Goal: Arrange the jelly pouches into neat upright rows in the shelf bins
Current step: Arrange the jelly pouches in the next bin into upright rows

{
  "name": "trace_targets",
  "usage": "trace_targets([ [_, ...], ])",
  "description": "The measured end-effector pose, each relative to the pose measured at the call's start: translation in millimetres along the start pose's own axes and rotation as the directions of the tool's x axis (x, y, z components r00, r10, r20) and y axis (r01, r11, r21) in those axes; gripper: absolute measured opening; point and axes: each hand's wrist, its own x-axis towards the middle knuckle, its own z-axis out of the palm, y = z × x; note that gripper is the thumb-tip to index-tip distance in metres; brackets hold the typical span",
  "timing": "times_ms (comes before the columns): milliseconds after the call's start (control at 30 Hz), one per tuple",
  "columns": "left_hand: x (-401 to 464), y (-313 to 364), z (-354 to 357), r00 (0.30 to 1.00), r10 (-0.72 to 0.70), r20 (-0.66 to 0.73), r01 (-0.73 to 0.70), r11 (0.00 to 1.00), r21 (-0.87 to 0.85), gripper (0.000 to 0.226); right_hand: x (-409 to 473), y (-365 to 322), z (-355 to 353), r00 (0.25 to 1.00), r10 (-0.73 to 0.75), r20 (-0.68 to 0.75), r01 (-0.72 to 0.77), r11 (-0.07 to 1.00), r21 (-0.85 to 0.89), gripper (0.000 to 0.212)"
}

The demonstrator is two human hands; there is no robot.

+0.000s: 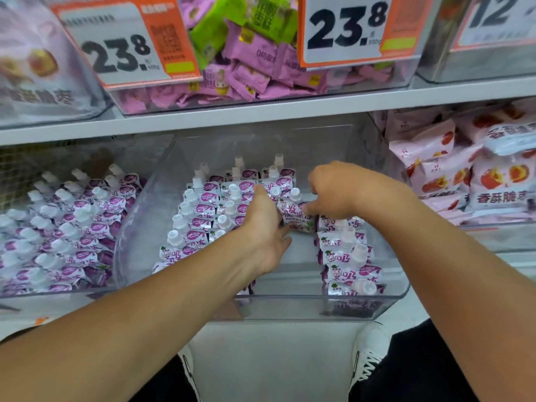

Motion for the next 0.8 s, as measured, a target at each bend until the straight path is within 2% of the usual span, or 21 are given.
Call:
trace_targets([
  [133, -10.2, 0.5, -7.2, 0.999, -0.005, 0.038, 0.005, 1.0, 0.013, 0.069, 14.8, -0.1, 7.8, 0.997, 0.019, -0.071, -0.024, 0.997, -0.076, 0.009],
  [267, -4.7, 1.8, -0.4, 0.999, -0.003, -0.046, 0.0, 0.998, -0.061, 0.06, 13.8, 2.7, 6.0, 0.999, 0.037, 0.02, -0.035, 0.995, -0.094, 0.044],
  [333, 0.0, 1.5, 3.6, 0.995, 0.046, -0.088, -0.04, 0.997, 0.065, 0.041, 13.9, 9.2, 5.9, 0.998, 0.051, 0.049, -0.047, 0.996, -0.075, 0.046],
  [433, 10.6, -5.7, 3.2, 0.986, 0.126, -0.107, -0.088, 0.948, 0.306, 0.045, 13.1, 13.3, 4.2, 0.995, 0.06, 0.076, -0.055, 0.996, -0.068, 0.035],
  [500, 13.3, -9.8, 6.1, 0.97, 0.195, -0.143, -0.119, 0.899, 0.421, 0.03, 12.5, 11.4, -2.8, 0.99, 0.05, 0.135, -0.043, 0.997, -0.058, 0.038],
  [533, 15.3, -12.2, 7.4, 0.959, 0.227, -0.167, -0.141, 0.899, 0.414, 0.021, 11.7, 9.1, -8.2, 0.98, 0.037, 0.193, -0.035, 0.999, -0.016, 0.041],
  [600, 19.4, -14.2, 10.5, 0.938, 0.279, -0.205, -0.196, 0.917, 0.347, 0.018, 15.2, 5.3, -18.8, 0.959, 0.02, 0.284, -0.036, 0.998, 0.05, 0.043],
  [700, 18.8, -8.1, 16.4, 0.919, 0.346, -0.187, -0.293, 0.92, 0.26, 0.018, 24.4, 0.8, -21.5, 0.978, -0.014, 0.21, 0.017, 1.0, -0.012, 0.031],
  [800, 11.3, 5.4, 10.7, 0.949, 0.309, -0.068, -0.288, 0.933, 0.215, 0.02, 27.7, 6.4, -17.3, 0.983, -0.01, 0.185, -0.014, 0.991, 0.132, 0.019],
])
